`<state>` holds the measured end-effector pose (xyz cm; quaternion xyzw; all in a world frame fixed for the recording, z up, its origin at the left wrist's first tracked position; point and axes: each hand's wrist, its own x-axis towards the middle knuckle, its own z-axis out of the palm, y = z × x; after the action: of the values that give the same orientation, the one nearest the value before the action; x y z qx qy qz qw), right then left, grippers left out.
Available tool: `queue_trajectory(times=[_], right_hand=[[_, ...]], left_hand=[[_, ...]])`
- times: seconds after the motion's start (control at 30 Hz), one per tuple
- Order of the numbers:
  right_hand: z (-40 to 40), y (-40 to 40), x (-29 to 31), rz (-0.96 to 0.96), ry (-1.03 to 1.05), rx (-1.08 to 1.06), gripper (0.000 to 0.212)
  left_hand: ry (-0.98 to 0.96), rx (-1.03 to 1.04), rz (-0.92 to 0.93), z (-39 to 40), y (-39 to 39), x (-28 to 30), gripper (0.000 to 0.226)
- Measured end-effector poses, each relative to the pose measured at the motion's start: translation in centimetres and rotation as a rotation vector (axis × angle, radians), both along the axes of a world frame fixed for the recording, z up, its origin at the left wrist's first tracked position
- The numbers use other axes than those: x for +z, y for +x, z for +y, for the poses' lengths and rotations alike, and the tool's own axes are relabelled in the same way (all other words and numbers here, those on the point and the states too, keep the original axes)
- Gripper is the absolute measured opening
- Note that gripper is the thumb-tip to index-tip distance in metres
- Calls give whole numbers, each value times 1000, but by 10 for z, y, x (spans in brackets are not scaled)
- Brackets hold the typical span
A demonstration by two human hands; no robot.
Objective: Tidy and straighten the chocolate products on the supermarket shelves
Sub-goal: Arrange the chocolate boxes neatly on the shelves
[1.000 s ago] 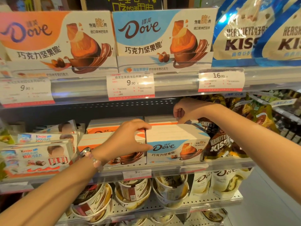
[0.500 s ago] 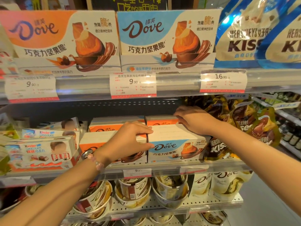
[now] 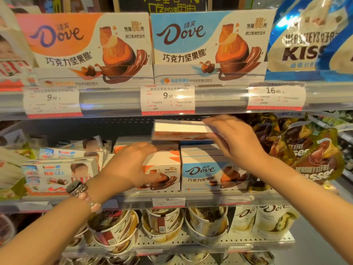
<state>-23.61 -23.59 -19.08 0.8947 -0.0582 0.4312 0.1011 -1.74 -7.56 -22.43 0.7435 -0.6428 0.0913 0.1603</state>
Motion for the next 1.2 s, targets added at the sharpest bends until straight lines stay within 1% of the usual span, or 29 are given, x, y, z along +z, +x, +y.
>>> queue_trajectory(times=[0.1, 0.17, 0.23, 0.3, 0.4, 0.5, 0.63, 0.7, 0.77, 0.87, 0.97, 1.07, 1.13, 1.2], right_hand=[[14, 24, 0, 24, -70, 83, 26], [22, 39, 2, 56, -97, 111, 27], [29, 52, 2, 81, -96, 128, 26], [36, 64, 0, 116, -83, 147, 26], [44, 79, 0, 176, -33, 210, 28], [50, 88, 3, 177, 104, 267, 33], [53, 103, 4, 234, 196, 295, 26], [49, 108, 5, 275, 296, 286, 26], [44, 112, 8, 293, 402, 297, 27], [43, 119, 12, 329, 463, 283, 26], [42, 120, 10, 341, 487, 301, 25], [41, 116, 8, 341, 569, 336, 24], [42, 117, 11, 409, 576, 343, 25], [38, 116, 19, 496, 572, 334, 31]], left_hand=[[11, 4, -109, 17, 5, -2, 59], [-8, -8, -266, 28, 8, -5, 53], [-81, -47, -371, 35, 12, -10, 55], [-132, -69, -433, 39, 14, -14, 54], [-138, -89, -438, 41, 15, -19, 48], [-135, -96, -419, 43, 18, -20, 45], [-106, -107, -395, 45, 17, -19, 47], [-94, -105, -384, 46, 14, -17, 49], [-120, -107, -393, 46, 15, -14, 50], [-223, -97, -410, 44, 15, -11, 53], [-302, -13, -361, 40, 15, -6, 71], [-241, -36, -243, 38, 20, -4, 80], [-182, -50, -88, 38, 24, -2, 76], [-143, -5, 89, 37, 28, 2, 63]])
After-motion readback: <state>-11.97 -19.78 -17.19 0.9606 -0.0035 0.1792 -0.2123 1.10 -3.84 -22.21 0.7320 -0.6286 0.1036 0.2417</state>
